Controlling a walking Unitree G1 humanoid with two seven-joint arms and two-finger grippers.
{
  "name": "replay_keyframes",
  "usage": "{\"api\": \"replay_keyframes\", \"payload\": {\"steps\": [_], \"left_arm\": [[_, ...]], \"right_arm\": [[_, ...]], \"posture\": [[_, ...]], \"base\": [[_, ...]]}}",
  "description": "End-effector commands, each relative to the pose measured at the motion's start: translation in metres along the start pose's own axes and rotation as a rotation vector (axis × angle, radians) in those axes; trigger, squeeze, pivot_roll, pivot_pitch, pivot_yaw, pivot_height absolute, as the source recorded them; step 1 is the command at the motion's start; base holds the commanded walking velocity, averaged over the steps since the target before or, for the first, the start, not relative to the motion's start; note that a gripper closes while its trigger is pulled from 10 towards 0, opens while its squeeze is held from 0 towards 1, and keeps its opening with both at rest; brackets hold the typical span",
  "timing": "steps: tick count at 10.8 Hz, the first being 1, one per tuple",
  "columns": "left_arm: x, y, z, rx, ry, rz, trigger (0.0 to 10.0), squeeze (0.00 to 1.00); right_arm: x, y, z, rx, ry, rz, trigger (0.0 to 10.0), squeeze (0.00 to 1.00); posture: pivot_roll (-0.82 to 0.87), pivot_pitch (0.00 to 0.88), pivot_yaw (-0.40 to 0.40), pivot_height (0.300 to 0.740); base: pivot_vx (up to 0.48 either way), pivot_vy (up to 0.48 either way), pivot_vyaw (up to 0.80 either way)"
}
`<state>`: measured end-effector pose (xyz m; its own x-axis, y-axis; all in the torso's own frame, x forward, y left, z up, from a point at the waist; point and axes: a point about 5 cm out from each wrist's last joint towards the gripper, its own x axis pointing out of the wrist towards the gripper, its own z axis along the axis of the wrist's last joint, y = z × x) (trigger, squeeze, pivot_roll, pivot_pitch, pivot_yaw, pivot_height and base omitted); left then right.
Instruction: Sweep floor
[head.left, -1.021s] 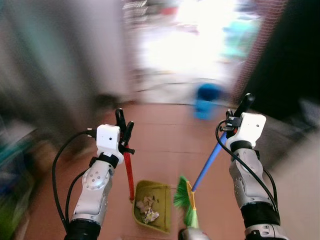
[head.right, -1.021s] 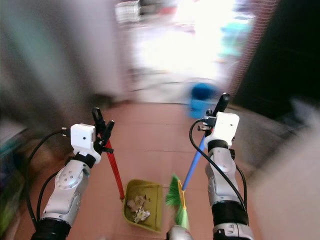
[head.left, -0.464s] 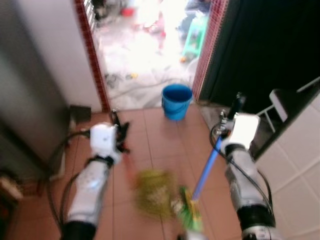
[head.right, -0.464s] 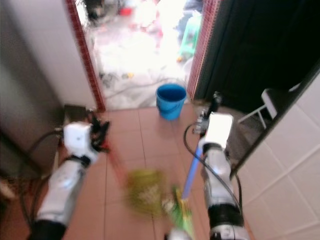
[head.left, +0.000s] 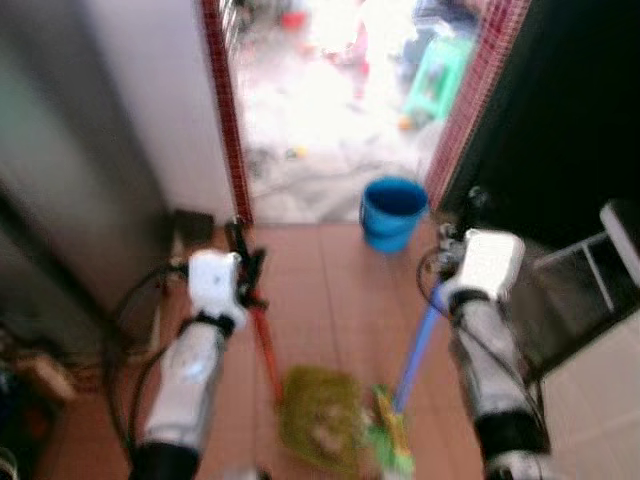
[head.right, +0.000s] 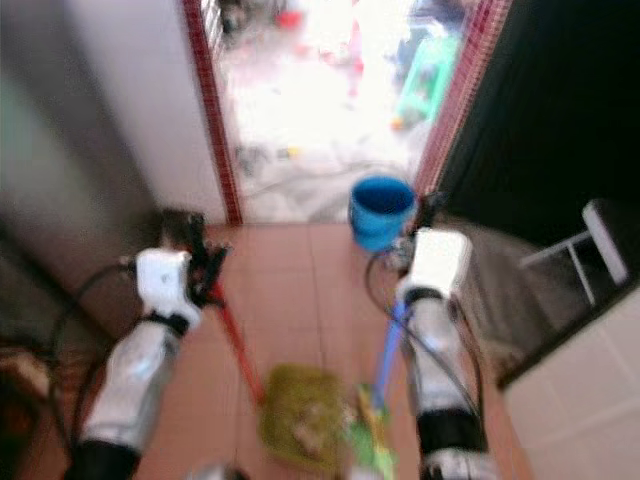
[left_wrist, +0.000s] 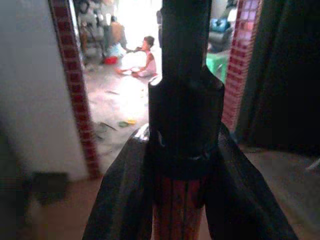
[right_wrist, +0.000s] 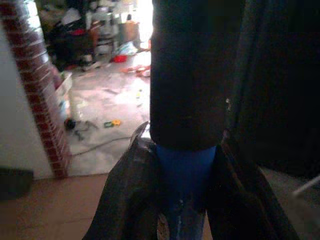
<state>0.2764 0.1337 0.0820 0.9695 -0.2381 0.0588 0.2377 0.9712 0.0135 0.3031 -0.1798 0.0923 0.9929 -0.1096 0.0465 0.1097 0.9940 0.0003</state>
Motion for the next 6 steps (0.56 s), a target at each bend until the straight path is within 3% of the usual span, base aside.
{"api": "replay_keyframes", "payload": {"steps": [1, 6], "left_arm": [[0.007, -0.004, 0.0152, 0.032, -0.08, -0.008, 10.0, 0.0], [0.0143, 0.0001, 0.0233, 0.073, -0.103, 0.02, 10.0, 0.0]], "right_arm": [[0.0029, -0.0098, 0.0074, -0.006, -0.027, -0.026, 10.0, 0.0], [0.0053, -0.0076, 0.0095, -0.012, -0.032, -0.024, 10.0, 0.0]], "posture": [[-0.07, 0.0, 0.011, 0.74], [-0.07, 0.0, 0.015, 0.74]], "base": [[0.0, 0.0, 0.0], [0.0, 0.0, 0.0]]}}
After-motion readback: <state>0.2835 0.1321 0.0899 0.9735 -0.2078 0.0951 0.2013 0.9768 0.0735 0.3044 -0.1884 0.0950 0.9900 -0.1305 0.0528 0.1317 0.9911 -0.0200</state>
